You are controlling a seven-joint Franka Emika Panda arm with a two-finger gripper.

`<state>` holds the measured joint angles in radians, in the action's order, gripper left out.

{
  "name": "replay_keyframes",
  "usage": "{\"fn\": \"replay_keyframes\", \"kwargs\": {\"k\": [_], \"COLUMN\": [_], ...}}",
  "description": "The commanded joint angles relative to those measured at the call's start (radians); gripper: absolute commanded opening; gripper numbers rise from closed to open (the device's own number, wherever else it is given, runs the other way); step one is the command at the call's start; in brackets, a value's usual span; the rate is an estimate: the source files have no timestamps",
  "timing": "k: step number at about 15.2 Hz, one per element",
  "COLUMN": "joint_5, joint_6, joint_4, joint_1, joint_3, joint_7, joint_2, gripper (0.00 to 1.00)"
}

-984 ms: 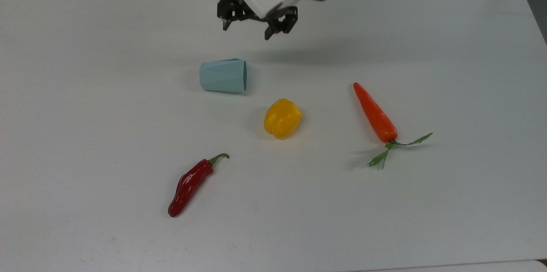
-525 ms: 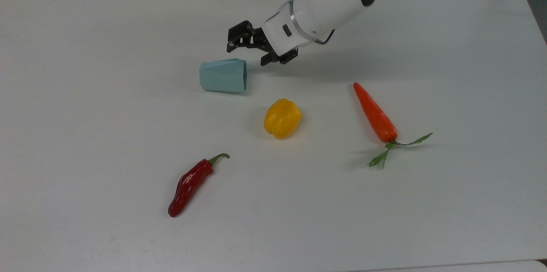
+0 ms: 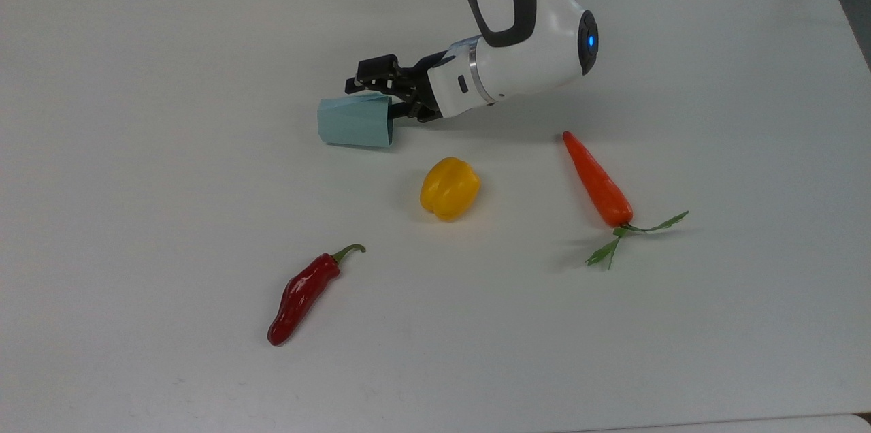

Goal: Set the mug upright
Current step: 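Close the gripper on the mug's base end and lift it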

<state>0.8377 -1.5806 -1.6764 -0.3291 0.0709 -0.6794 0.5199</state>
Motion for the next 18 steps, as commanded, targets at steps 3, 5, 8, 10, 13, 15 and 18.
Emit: {"fn": "replay_keyframes", "kwargs": {"k": [3,5,8,10,13,15,18], "joint_5": [0.050,0.050,0.052,0.044,0.020,-0.043,-0.210], "joint_6": [0.036,0.036,0.037,0.040,0.053,0.057,0.042], "joint_4": [-0.020,-0.017,-0.008,0.010,0.011,0.017,0.040], "joint_1": [-0.010,-0.008,-0.002,0.021,0.050,0.059,0.097], "joint_3": [-0.006,-0.006,-0.011,-0.014,-0.013,-0.013,-0.006], "joint_7": [-0.005,-0.005,0.000,0.061,0.185,0.253,0.377], "joint_2": [0.017,0.020,0.005,-0.038,-0.112,-0.145,-0.190], "gripper": [0.36,0.14,0.00,0.00,0.00,0.00,0.00]}}
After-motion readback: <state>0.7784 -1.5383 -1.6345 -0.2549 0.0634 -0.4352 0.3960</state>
